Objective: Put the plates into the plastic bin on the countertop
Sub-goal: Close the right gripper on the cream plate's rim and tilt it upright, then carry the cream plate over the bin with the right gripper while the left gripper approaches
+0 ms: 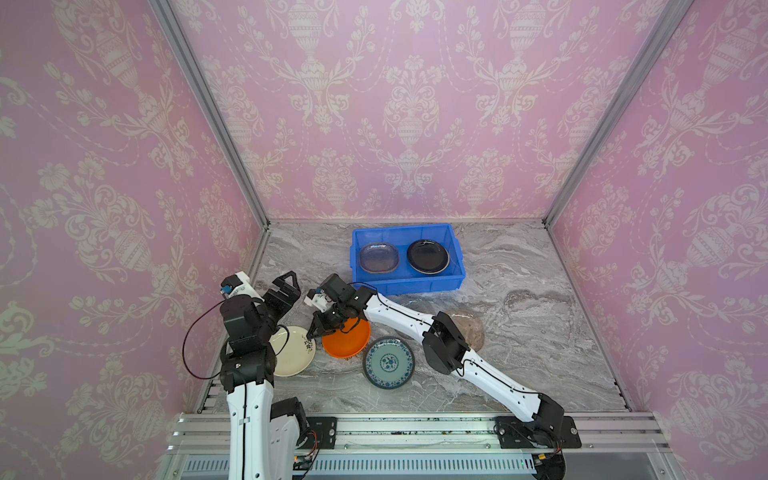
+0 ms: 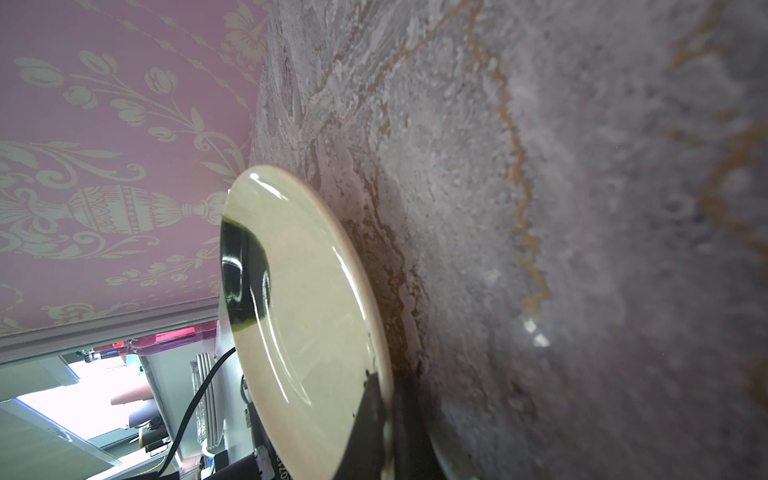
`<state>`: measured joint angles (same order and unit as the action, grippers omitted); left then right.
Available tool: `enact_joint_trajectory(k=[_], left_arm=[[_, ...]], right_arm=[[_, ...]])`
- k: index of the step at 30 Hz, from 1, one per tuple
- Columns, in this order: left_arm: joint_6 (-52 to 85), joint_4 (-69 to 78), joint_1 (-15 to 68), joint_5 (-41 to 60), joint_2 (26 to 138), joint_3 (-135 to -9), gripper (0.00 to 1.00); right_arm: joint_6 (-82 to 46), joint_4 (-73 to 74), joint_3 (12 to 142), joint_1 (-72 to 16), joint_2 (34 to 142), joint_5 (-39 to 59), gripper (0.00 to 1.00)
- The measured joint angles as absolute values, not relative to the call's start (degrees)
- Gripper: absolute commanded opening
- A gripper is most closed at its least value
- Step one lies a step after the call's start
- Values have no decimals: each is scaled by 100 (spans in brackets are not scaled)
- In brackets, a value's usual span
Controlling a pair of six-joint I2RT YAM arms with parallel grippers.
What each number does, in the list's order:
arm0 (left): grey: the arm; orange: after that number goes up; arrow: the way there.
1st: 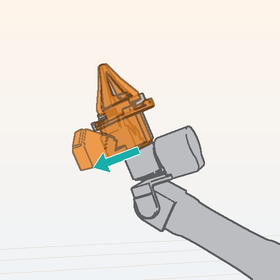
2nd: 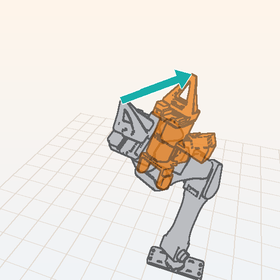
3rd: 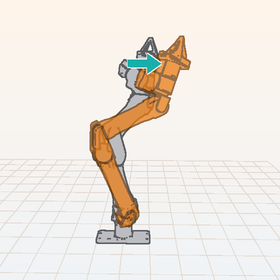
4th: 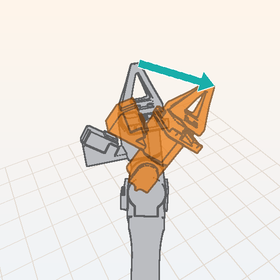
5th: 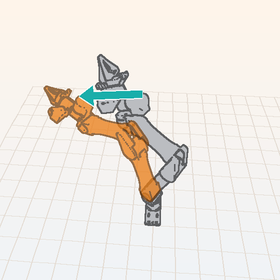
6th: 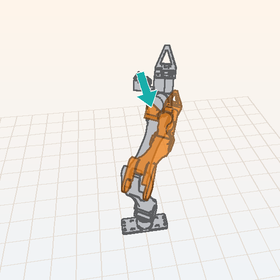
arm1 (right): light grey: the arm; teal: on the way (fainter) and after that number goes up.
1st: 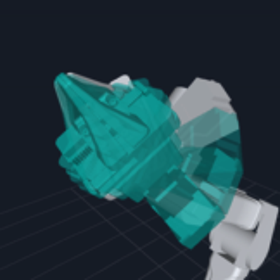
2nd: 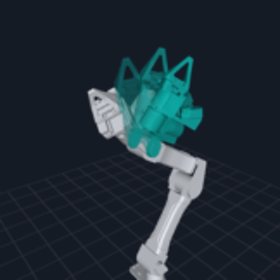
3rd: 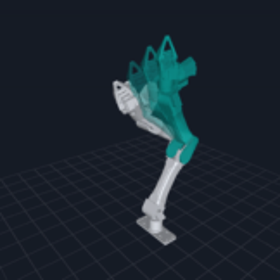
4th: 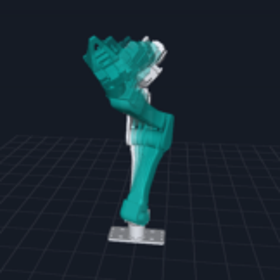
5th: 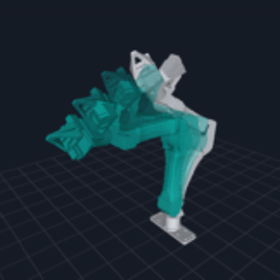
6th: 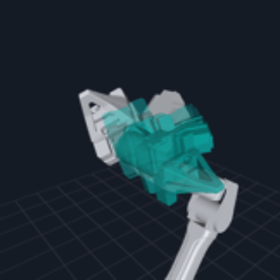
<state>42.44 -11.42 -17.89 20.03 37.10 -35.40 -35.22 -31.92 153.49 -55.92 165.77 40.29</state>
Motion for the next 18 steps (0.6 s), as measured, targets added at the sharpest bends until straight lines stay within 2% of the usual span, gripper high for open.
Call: enact_joint_trajectory(k=[18], left_arm=[[4141,-711,-1782,2263,4451,-3876,99]], right_arm=[[-3350,-2574,13917,-5297,15500,3813,0]])
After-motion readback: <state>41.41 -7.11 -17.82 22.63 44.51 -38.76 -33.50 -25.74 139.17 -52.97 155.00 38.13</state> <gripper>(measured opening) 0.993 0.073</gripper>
